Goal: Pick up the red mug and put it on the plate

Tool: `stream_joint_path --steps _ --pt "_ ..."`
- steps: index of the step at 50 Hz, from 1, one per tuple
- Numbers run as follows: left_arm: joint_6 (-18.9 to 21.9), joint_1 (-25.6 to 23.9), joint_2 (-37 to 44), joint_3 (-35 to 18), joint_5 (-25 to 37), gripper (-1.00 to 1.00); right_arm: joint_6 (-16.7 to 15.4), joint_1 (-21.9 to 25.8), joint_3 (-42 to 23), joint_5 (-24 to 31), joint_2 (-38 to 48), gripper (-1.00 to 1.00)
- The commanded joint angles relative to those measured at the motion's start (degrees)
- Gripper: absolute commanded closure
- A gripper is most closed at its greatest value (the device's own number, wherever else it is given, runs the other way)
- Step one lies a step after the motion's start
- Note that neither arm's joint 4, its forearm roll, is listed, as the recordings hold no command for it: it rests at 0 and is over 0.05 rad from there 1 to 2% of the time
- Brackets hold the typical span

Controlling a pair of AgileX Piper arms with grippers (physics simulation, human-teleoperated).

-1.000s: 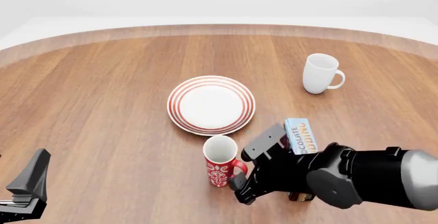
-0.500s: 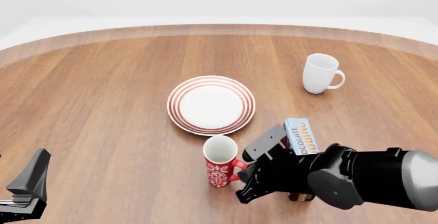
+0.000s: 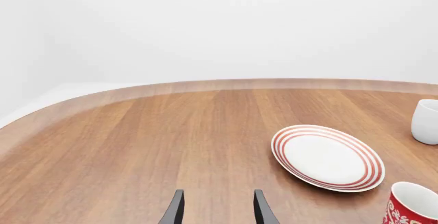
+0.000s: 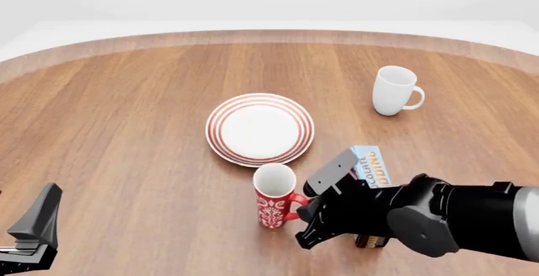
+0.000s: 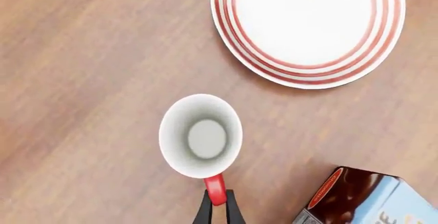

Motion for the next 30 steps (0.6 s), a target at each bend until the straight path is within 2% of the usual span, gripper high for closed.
stream_joint_path --steps 1,25,30 --pt "0.0 0.0 0.0 0.0 0.0 -1.00 -0.8 -0.2 -0.7 2.7 -3.7 1.00" --pt "0.0 0.0 0.0 0.0 0.0 -1.00 -3.5 -3.0 -5.1 12.2 -13.1 1.00" --pt "0.0 0.0 0.0 0.0 0.0 -1.00 -4.2 -3.3 -5.6 12.2 -13.4 1.00"
